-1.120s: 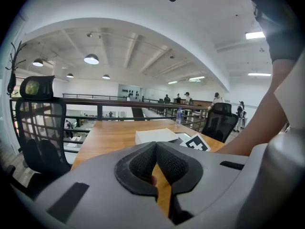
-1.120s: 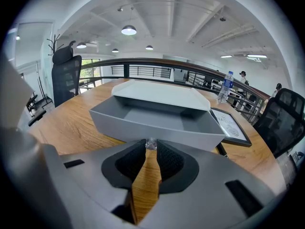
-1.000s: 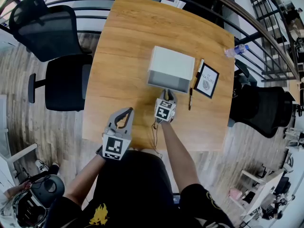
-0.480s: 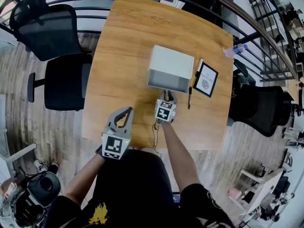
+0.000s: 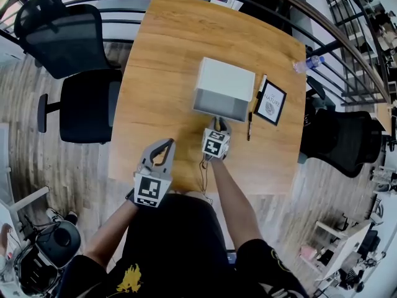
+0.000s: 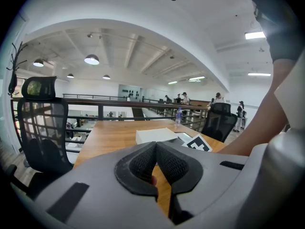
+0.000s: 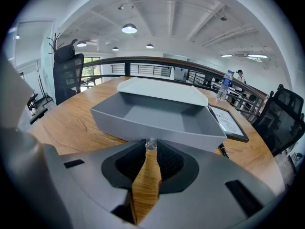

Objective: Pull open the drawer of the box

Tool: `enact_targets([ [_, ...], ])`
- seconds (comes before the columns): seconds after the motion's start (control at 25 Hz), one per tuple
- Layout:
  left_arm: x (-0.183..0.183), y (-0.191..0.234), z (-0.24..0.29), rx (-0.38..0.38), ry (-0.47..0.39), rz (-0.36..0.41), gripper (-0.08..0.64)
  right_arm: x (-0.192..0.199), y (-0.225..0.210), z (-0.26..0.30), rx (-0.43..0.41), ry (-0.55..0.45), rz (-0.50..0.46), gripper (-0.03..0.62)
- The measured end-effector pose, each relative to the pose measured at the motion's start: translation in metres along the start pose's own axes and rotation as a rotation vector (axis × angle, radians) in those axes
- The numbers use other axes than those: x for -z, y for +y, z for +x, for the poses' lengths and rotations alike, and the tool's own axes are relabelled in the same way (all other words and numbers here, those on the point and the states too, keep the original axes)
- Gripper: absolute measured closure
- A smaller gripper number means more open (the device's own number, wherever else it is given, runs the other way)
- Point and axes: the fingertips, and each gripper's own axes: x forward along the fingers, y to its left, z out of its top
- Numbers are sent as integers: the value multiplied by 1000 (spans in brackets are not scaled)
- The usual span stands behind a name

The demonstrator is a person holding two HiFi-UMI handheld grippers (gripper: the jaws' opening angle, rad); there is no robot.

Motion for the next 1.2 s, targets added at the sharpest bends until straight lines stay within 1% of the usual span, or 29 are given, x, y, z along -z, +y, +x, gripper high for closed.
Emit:
enact_targets([
  [0.16,0,1,0,-1,3,3,543,-1,1,0,-14,-1,-8,525],
  [0.4,-2,-2,-2,0,-2,5,543,3,-5,-4,-6,2,-21,525],
  [0.6,-2,-7,-3,2,1,5,543,5,-2,-7,-15,3,-22,525],
  [0.8,0,-9,-2,11,2,2,543,9,8,-10,-34,3,-32,525],
  [1.2,-2,-20,0,34,-4,14,543,17,0,-21,-31,-3,-41,525],
])
